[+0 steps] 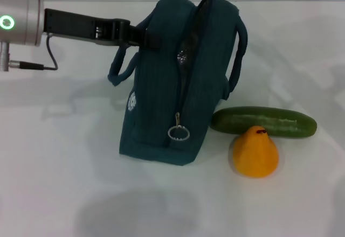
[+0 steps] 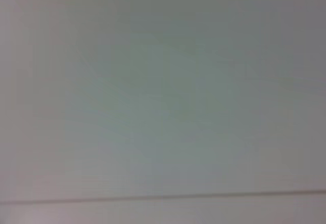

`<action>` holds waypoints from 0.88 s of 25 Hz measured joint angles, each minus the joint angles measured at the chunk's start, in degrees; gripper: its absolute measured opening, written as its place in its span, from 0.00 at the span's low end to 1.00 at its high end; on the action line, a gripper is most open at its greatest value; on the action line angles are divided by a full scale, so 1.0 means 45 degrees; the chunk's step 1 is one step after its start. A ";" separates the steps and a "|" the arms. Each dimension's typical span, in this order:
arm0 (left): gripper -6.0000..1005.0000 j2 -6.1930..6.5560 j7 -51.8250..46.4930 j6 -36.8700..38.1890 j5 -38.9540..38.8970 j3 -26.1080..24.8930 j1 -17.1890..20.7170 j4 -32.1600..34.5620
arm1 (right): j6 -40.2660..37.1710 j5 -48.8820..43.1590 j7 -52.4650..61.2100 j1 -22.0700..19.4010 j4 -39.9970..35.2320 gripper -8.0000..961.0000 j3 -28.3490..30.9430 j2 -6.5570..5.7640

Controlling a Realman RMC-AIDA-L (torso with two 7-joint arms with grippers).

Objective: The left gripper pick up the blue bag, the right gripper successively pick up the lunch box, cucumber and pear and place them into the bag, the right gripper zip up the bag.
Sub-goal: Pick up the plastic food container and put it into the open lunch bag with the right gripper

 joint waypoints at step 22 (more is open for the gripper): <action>0.07 0.0025 0.0220 -0.0708 -0.0358 -0.0096 -0.0137 -0.0344 | 0.2716 -0.2391 -0.0918 0.0186 -0.0145 0.11 -0.1064 0.0004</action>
